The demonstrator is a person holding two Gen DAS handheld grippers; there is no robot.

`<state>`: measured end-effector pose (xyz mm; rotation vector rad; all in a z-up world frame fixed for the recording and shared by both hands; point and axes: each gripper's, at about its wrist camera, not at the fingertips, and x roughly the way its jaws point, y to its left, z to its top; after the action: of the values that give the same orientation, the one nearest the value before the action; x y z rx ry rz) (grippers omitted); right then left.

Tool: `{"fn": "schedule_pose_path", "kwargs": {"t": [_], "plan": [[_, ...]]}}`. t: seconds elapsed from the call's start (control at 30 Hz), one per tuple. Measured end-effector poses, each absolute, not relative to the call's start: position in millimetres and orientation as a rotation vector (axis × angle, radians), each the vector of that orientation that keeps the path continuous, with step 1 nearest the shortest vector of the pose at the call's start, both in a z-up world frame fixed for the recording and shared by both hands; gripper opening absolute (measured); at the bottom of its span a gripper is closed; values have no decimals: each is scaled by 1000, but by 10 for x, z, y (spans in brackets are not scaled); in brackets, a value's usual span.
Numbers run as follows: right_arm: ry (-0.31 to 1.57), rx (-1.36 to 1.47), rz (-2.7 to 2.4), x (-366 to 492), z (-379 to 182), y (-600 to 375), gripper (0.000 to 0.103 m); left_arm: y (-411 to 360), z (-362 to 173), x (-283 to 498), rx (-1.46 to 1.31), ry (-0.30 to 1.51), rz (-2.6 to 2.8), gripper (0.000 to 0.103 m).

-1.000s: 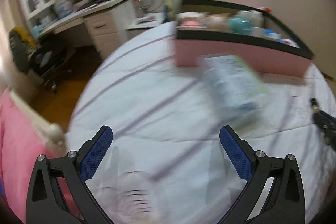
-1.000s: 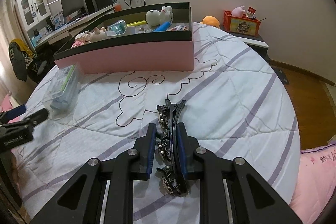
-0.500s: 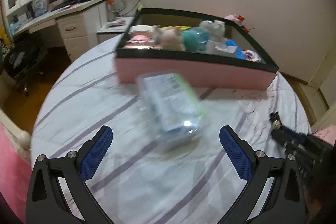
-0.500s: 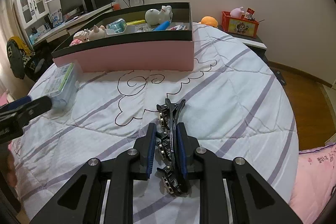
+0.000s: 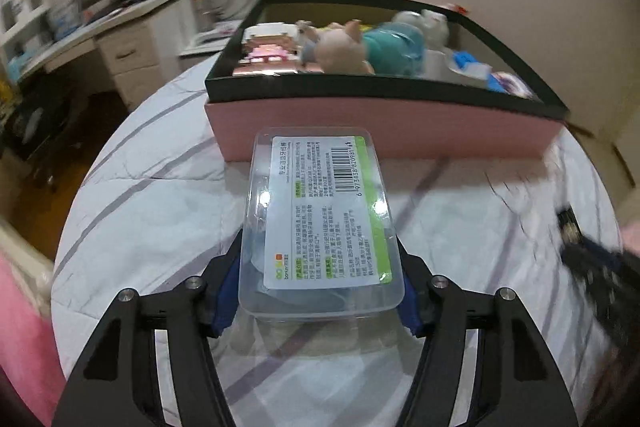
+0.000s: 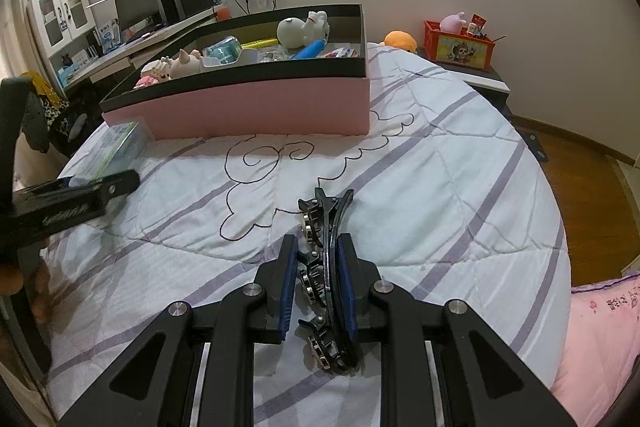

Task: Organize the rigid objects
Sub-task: 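Grasp the black hair clip with the right tool while the left tool grasps the clear plastic box, then carry clear box and hair clip into the pink box and release both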

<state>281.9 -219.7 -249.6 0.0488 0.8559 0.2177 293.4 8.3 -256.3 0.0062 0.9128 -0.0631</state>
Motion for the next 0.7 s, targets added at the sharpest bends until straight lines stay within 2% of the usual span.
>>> {"fn": "schedule_pose_path", "kwargs": {"t": [0.27,0.4,0.5,0.63,0.7], "plan": [[862,28,178,2754,-2468,-2104,21,249,-2535,2506,82,904,-159,65],[860,8,158,2691,-2474,-2017,22,267,-2577,2508,77,908,-148,84],[864,2,152,2705,-2477,-2011,22,249,-2587,2545,65,914,-141,87],[857,12,154,2698,-2483,-2025,22,277,-2576,2620,22,906,-124,82],[853,10,152,2695,-2485,-2020,22,282,-2580,2644,16,908,-118,65]]}}
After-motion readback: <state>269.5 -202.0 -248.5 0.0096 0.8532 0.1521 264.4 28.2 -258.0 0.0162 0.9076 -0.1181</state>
